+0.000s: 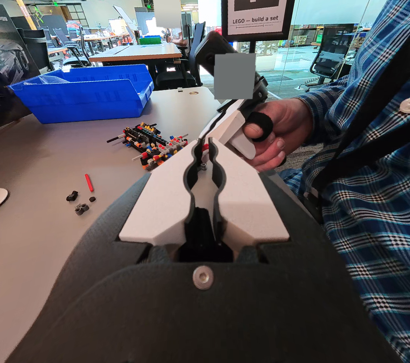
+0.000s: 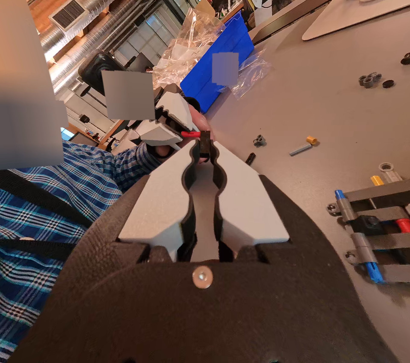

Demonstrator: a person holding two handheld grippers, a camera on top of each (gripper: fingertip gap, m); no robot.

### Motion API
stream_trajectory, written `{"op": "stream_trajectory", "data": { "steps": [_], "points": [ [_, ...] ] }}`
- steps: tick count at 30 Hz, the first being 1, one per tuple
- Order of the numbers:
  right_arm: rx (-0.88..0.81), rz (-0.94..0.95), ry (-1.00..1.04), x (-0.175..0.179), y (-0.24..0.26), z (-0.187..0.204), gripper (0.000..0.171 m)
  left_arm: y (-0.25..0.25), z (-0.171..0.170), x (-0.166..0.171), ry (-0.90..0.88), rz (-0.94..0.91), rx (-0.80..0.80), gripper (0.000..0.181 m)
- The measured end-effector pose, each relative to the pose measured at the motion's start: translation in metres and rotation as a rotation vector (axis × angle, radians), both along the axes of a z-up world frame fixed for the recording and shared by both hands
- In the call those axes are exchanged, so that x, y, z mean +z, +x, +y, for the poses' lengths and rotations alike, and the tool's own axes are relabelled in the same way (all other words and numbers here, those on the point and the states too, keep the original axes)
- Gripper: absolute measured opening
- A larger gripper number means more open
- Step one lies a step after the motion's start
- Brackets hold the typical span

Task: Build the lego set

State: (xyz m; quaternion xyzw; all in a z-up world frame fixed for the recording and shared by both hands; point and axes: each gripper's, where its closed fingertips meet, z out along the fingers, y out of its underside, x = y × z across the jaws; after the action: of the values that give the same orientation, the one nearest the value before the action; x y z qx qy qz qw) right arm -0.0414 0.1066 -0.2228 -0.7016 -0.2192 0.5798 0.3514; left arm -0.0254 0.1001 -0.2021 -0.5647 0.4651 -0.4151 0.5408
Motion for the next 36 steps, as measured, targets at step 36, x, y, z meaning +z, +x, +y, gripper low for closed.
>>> {"op": "stream_trajectory", "data": {
  "steps": [36],
  "points": [
    [-0.238, -0.705, 0.776, -0.004, 0.018, 0.025, 0.005, 0.004, 0.024, -0.023, -0.228, 0.066, 0.119, 0.019]
  ]
}}
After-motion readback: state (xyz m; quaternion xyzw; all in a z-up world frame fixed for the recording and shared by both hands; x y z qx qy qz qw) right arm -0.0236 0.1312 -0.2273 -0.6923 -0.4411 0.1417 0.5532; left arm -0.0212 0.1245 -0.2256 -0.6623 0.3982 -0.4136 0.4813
